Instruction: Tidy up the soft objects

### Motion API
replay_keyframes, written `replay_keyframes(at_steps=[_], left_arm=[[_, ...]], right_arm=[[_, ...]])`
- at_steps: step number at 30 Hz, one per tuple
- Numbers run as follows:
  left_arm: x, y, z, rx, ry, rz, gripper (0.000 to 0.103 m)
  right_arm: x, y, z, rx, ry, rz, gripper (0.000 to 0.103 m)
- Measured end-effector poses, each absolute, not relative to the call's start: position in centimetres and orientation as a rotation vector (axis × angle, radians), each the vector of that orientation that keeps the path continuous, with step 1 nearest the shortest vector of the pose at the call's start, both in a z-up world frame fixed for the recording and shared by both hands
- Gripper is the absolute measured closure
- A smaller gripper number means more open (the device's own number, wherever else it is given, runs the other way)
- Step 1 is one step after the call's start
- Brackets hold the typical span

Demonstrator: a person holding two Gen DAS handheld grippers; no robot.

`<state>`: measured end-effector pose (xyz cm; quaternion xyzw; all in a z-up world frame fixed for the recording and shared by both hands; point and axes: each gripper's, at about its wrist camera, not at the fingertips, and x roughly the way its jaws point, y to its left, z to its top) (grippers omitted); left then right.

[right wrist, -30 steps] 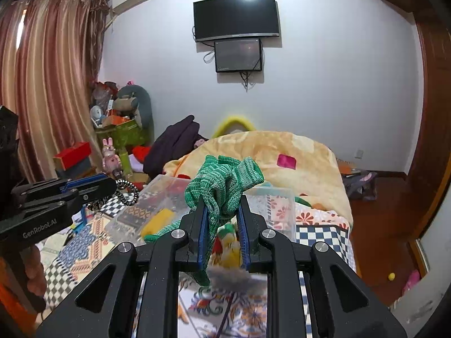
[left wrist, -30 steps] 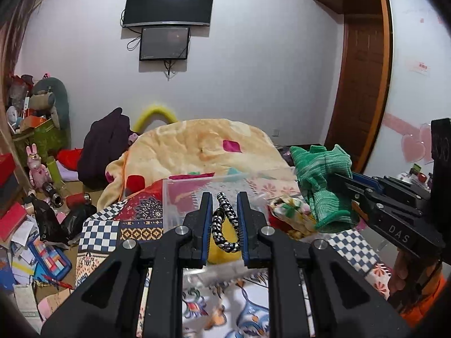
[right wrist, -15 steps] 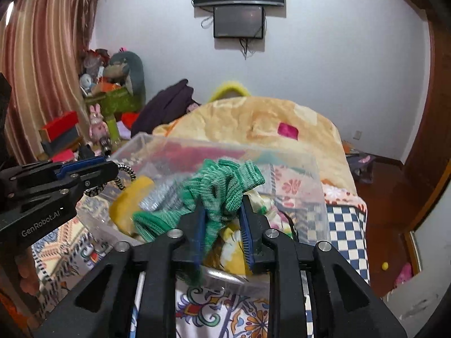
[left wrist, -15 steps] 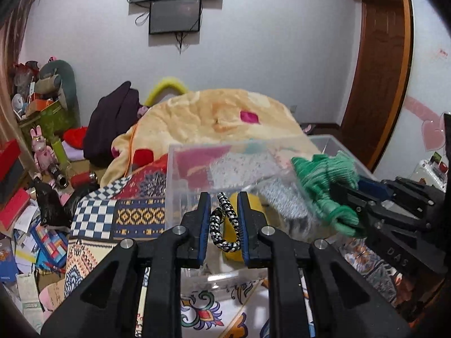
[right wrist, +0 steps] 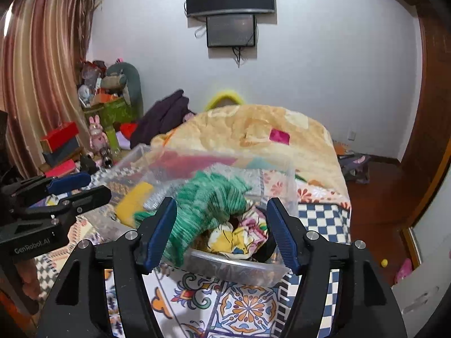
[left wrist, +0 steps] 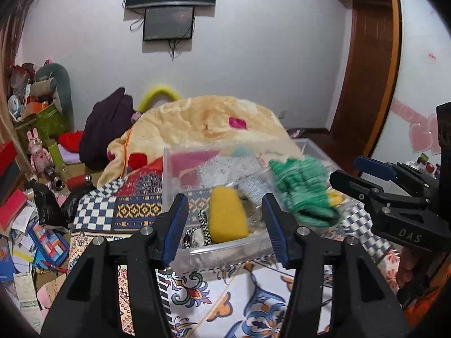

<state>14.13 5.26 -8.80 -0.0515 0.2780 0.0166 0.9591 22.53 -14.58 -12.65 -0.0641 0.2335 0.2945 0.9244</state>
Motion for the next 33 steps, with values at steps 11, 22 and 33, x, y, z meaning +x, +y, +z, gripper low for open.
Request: replay_keyframes(at_steps=[11, 22, 33], left_arm=[[8.9, 3.8, -1.6, -0.083, 0.350, -0.006, 0.040], [5.3, 2.6, 1.1, -0.063, 0.249, -0.026, 0.021], [4.3, 2.3, 0.8, -0.079, 0.234, -0.003, 0.001]], right_arm=[[18.3, -17.5, -6.5, -0.052, 0.281, 0.630, 0.032], [15.2, -18.3, -4.6, -0.023, 0.180, 0.647, 0.016], [14.8, -18.3, -5.5, 0.000, 0.178, 0.646, 0.000]])
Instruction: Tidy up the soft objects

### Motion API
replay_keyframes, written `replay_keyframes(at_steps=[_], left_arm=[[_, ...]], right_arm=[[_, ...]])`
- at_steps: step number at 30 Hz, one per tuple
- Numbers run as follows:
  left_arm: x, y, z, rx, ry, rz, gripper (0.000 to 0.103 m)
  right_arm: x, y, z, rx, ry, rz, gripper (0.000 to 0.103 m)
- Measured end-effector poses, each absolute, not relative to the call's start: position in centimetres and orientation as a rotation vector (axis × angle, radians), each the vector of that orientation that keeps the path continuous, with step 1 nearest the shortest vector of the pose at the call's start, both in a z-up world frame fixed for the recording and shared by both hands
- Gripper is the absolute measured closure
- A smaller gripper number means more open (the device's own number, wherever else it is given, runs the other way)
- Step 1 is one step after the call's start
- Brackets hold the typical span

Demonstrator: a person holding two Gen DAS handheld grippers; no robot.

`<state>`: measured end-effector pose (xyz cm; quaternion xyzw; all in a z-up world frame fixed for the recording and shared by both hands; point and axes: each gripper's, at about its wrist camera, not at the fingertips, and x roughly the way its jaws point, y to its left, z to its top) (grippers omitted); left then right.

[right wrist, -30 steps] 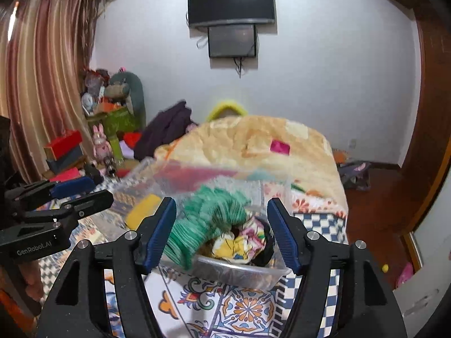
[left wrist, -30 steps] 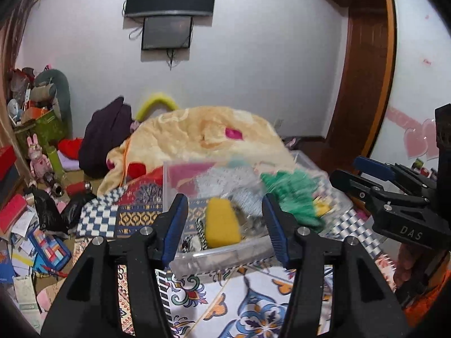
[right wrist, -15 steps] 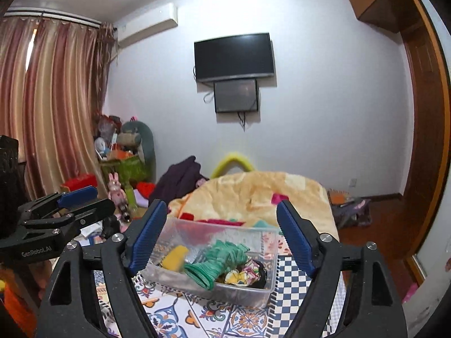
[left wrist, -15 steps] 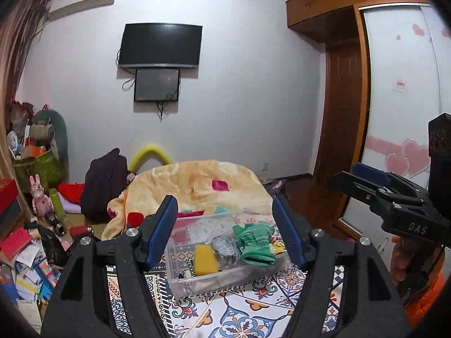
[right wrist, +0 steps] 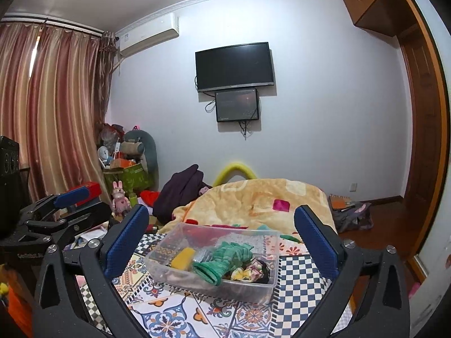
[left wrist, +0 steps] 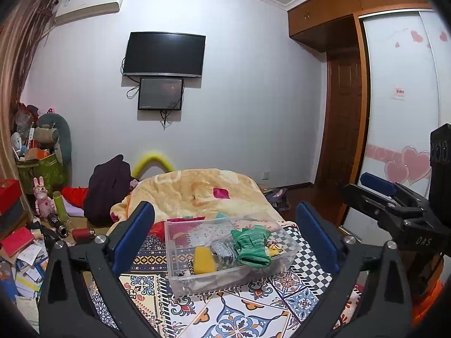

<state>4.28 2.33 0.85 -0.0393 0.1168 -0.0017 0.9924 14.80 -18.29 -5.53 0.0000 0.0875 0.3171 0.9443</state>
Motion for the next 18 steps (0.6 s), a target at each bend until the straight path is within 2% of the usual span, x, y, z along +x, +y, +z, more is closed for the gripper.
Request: replay_keyframes(at_steps=[18], left_arm=[[4.61, 2.53, 0.26, -0.086, 0.249, 0.006, 0.001]], right_arm=[[14.28, -18.61, -5.94, 0.004, 0.183, 0.649, 0.000]])
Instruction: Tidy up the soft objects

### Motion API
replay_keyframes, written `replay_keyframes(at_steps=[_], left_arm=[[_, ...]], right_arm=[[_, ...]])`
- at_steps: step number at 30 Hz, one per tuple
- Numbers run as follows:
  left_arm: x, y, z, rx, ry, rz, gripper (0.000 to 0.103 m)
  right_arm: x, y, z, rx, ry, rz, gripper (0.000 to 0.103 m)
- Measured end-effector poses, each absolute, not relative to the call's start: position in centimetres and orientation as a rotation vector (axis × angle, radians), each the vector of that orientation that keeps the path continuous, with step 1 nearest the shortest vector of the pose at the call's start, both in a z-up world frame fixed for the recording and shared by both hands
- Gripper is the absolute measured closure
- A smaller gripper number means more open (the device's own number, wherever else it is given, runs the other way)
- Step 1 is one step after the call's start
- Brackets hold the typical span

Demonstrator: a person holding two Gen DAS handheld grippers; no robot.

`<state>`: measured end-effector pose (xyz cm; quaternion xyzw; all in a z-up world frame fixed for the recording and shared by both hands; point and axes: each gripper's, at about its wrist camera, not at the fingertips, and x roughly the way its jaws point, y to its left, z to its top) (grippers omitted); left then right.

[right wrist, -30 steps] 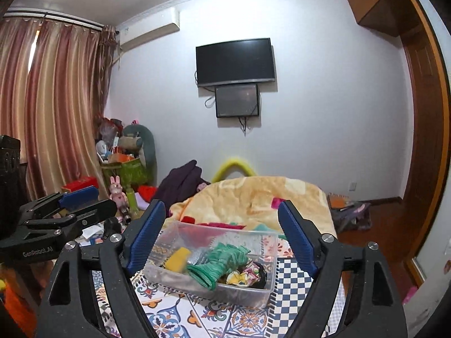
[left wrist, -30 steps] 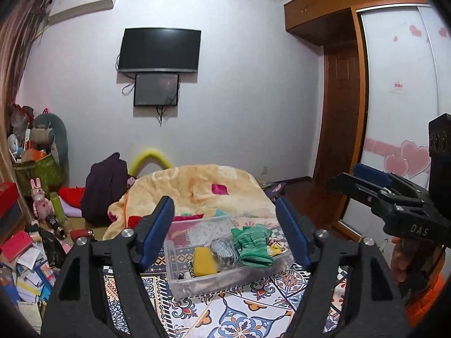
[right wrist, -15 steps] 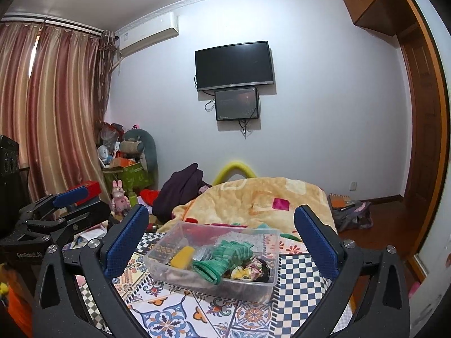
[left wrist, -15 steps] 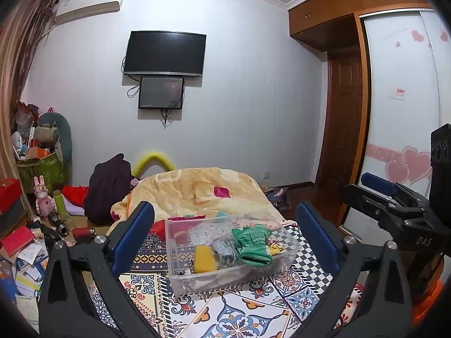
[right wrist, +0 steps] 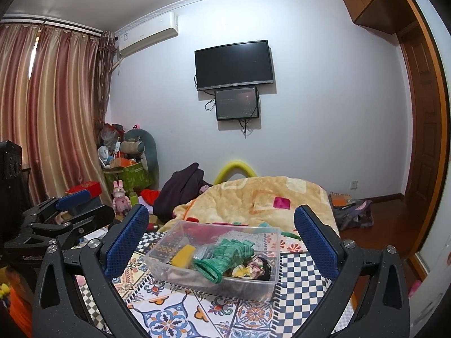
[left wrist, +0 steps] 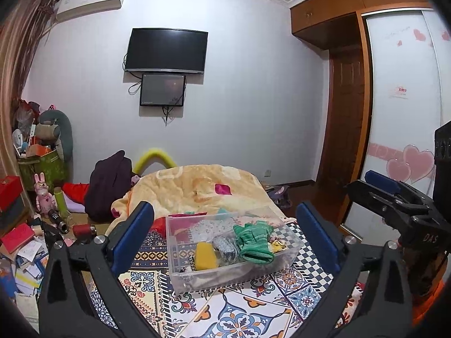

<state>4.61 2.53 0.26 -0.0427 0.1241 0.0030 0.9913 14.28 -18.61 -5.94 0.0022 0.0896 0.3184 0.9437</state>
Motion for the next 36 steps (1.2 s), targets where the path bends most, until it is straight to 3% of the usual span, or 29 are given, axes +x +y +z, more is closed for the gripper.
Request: replay_keyframes(at_steps=[36], left_arm=[[4.30, 2.53, 0.11, -0.076, 0.258, -0.022, 0.000]], right_arm=[[14.13, -18.92, -6.28, 0.003, 0.196, 0.633, 0.000]])
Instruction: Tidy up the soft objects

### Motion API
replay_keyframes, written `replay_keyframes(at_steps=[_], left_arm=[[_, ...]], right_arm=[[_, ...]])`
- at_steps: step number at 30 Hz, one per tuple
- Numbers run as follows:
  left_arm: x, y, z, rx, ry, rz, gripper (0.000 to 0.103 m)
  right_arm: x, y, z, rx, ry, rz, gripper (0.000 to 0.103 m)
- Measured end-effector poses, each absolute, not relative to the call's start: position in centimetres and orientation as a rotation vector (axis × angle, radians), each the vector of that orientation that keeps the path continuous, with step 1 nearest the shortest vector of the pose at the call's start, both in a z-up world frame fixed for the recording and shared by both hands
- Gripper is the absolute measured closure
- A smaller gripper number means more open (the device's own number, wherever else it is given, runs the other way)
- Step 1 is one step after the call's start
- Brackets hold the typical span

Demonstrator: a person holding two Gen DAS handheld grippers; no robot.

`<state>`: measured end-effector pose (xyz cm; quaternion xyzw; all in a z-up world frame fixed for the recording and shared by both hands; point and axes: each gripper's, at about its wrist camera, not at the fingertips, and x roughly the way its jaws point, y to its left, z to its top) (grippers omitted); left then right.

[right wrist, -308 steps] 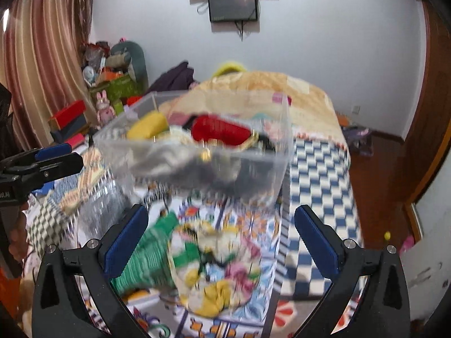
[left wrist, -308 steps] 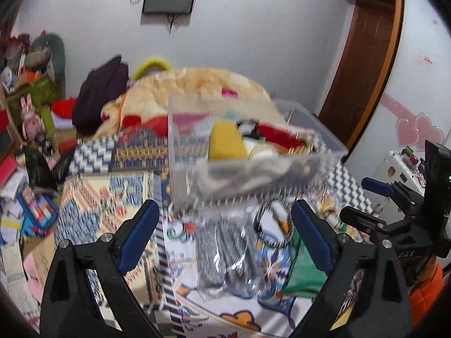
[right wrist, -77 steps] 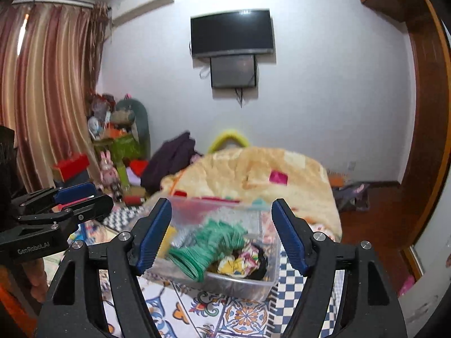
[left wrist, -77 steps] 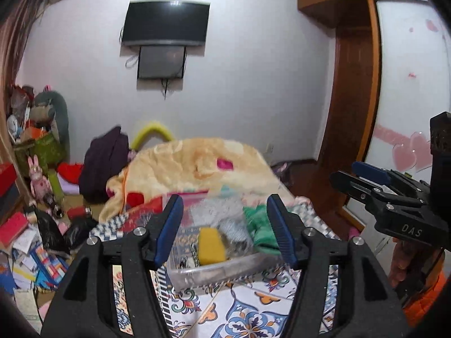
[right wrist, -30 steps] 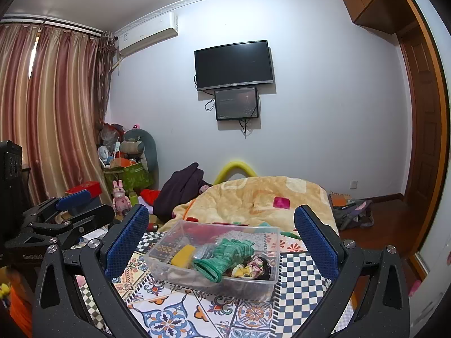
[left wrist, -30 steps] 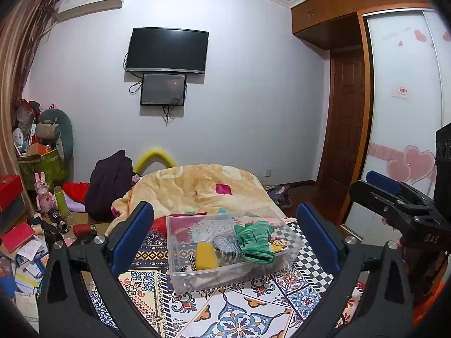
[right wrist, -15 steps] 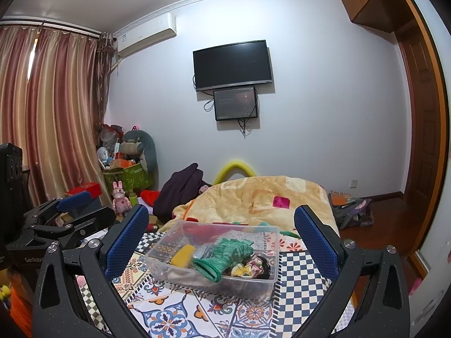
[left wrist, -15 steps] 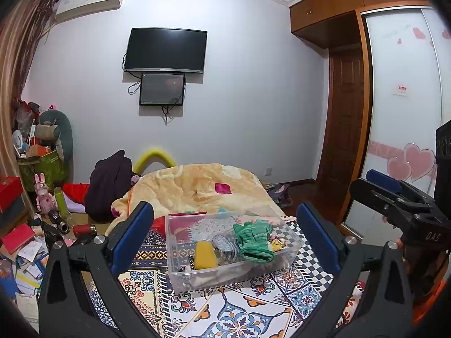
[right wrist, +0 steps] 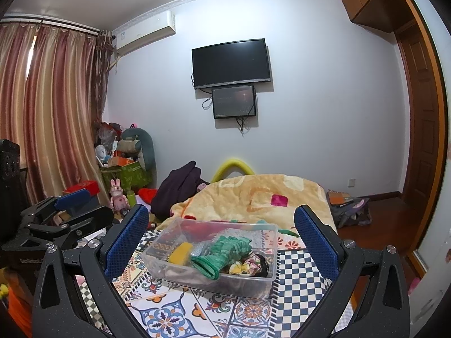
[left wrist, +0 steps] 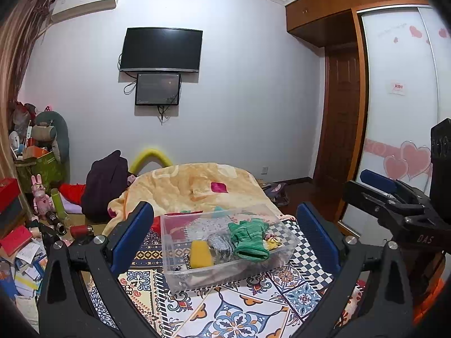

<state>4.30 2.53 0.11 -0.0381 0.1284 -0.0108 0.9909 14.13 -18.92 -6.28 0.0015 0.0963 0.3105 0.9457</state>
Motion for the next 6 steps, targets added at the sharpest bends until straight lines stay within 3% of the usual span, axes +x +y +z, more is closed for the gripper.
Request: replay_keyframes(at_steps=[6], left_arm=[[4.22, 2.75, 0.21, -0.092, 0.262, -0.026, 0.000]], right_arm=[[13.95, -18.96, -6.28, 0.001, 0.200, 0.632, 0.000]])
